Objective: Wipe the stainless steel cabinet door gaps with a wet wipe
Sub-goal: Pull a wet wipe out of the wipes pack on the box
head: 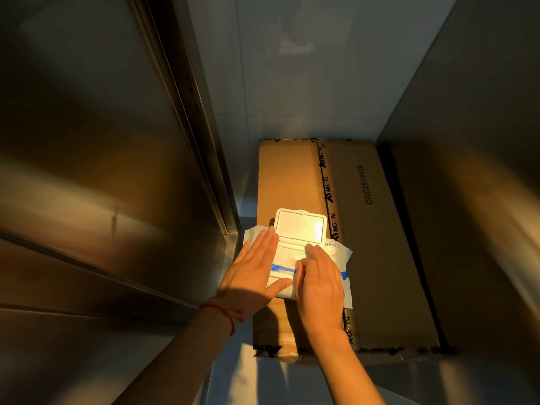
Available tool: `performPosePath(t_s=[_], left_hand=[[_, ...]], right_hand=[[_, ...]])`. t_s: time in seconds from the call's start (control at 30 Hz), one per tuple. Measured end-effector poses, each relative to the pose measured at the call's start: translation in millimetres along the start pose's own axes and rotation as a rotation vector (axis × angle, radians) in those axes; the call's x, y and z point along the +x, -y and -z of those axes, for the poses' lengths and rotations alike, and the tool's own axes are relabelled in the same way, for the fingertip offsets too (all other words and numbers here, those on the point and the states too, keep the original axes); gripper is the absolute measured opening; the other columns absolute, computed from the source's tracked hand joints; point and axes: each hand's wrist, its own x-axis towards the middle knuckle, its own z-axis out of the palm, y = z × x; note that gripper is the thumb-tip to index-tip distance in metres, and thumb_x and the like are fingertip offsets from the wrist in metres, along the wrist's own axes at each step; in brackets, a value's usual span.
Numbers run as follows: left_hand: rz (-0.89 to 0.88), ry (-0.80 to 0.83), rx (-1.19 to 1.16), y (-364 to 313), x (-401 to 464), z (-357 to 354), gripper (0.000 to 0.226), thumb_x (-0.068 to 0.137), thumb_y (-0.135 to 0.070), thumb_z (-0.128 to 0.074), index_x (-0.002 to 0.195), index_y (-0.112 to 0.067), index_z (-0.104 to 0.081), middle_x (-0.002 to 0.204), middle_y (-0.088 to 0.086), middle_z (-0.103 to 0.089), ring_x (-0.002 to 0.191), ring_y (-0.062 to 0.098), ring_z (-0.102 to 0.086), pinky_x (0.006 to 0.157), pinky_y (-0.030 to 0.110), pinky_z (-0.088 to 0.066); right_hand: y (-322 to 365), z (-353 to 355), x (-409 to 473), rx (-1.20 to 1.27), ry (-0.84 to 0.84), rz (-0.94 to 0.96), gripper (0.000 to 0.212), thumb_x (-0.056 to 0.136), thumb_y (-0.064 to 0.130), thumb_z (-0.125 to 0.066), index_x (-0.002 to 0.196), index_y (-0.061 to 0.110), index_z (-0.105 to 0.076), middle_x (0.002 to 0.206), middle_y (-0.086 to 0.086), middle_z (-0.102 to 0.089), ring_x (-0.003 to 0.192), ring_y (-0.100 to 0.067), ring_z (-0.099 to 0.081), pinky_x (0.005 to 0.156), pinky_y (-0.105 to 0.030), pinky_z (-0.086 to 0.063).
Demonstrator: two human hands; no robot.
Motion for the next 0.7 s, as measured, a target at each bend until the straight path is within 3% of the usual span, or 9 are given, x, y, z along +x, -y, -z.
performPosePath(t_s=[0.27, 0.37, 0.43, 0.57, 0.7], left_hand=[[0.013, 0.011, 0.028, 0, 0, 0, 0.081, 0.092, -0.054, -0.04, 0.135, -0.026, 0.024, 0.151, -0.006, 0.023, 0.133, 0.003, 0.023, 0.108, 0.02, 0.016], [0.009, 0.02, 0.065, -1, 0, 2, 0.082, 0.093, -0.052, -0.04, 0.143, -0.019, 0.017, 0.154, -0.001, 0.019, 0.139, 0.008, 0.02, 0.102, 0.015, 0.024], [0.003, 0.023, 0.067, -2, 1, 2, 0.082, 0.093, -0.052, -0.04, 0.143, -0.019, 0.016, 0.155, 0.001, 0.018, 0.139, 0.008, 0.02, 0.099, 0.012, 0.027], [-0.005, 0.005, 0.039, -2, -1, 1, 0.08, 0.093, -0.051, -0.041, 0.134, -0.023, 0.021, 0.154, 0.0, 0.016, 0.133, 0.004, 0.024, 0.106, 0.018, 0.02], [-0.015, -0.003, 0.05, -1, -1, 1, 0.081, 0.093, -0.053, -0.04, 0.132, -0.025, 0.024, 0.146, -0.007, 0.025, 0.136, 0.006, 0.023, 0.105, 0.017, 0.022]], right_hand=[[0, 5, 4, -0.126, 0.056, 0.092, 0.06, 0.033, 0.022, -0.098, 0.084, 0.002, -0.074, 0.099, -0.02, -0.071, 0.087, -0.035, -0.07, 0.065, -0.044, -0.057], [2, 6, 6, -0.144, 0.06, 0.127, 0.057, 0.031, 0.025, -0.098, 0.078, 0.005, -0.074, 0.099, -0.019, -0.071, 0.089, -0.034, -0.07, 0.069, -0.047, -0.056], [0, 5, 7, -0.149, 0.042, 0.153, 0.054, 0.033, 0.024, -0.098, 0.077, 0.003, -0.073, 0.097, -0.018, -0.071, 0.089, -0.033, -0.07, 0.072, -0.049, -0.055], [-5, 2, 7, -0.161, 0.012, 0.216, 0.054, 0.036, 0.018, -0.097, 0.08, -0.001, -0.073, 0.095, -0.019, -0.072, 0.09, -0.033, -0.07, 0.075, -0.051, -0.054], [-10, 1, 8, -0.18, 0.0, 0.28, 0.054, 0.037, 0.015, -0.097, 0.082, -0.003, -0.073, 0.095, -0.019, -0.072, 0.092, -0.034, -0.069, 0.078, -0.05, -0.053]])
